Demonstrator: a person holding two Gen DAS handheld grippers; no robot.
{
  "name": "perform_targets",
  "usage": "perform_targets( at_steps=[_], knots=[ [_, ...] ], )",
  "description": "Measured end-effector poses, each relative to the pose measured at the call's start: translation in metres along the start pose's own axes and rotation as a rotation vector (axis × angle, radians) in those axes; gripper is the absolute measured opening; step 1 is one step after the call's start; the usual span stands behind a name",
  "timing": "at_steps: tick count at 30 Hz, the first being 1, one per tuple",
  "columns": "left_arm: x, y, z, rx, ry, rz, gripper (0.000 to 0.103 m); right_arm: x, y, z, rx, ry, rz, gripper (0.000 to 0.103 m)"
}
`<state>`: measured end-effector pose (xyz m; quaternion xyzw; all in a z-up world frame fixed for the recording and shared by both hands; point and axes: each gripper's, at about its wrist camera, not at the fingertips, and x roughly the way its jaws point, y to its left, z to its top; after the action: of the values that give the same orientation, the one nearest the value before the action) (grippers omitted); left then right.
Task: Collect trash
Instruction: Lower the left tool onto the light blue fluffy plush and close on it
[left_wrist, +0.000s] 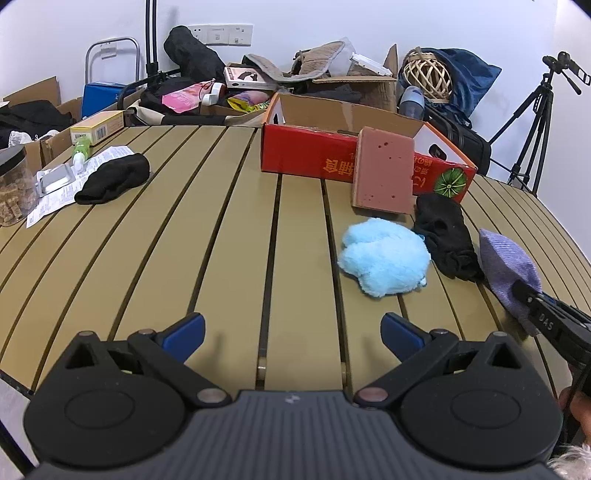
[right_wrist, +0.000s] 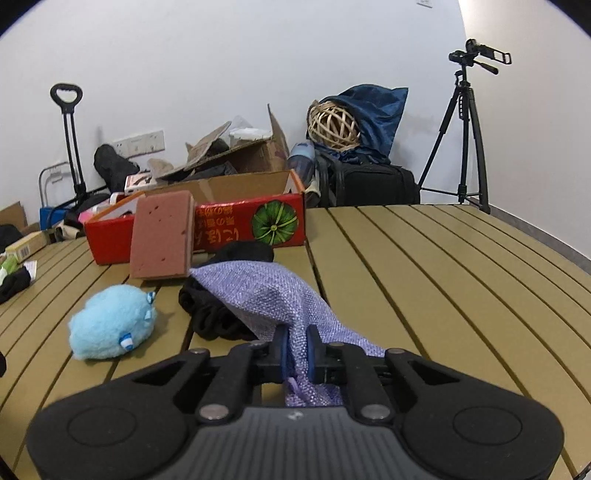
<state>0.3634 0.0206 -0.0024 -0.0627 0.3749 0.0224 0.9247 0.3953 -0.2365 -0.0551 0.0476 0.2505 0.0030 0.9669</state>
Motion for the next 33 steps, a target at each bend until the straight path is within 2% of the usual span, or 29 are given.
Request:
perform_targets(
  at_steps=[9,15,20,25,30,33],
  knots=[
    [0.007,-0.018,-0.008,0.041,0.004,-0.014,0.103,-0.016,-0.018,0.002,0.028,-0.056,-0.026,0.008],
    [0.018,-0.029,-0.018,0.048,0.037,-0.049,0.103,-0.025,-0.036,0.008,0.058,-0.092,-0.020,0.008],
    [0.021,-0.045,-0.020,0.099,0.030,-0.047,0.103,-0.031,-0.054,0.014,0.084,-0.128,-0.022,0.008],
    [0.028,-0.071,-0.010,0.161,0.018,-0.058,0.103,-0.029,-0.071,0.015,0.114,-0.132,-0.039,0.008],
    [0.033,-0.096,0.004,0.232,-0.045,0.012,0.103,-0.028,-0.089,0.015,0.149,-0.137,-0.058,0.008],
    [0.038,-0.100,0.013,0.223,-0.053,0.004,0.103,-0.029,-0.098,0.015,0.162,-0.138,-0.064,0.008]
  ],
)
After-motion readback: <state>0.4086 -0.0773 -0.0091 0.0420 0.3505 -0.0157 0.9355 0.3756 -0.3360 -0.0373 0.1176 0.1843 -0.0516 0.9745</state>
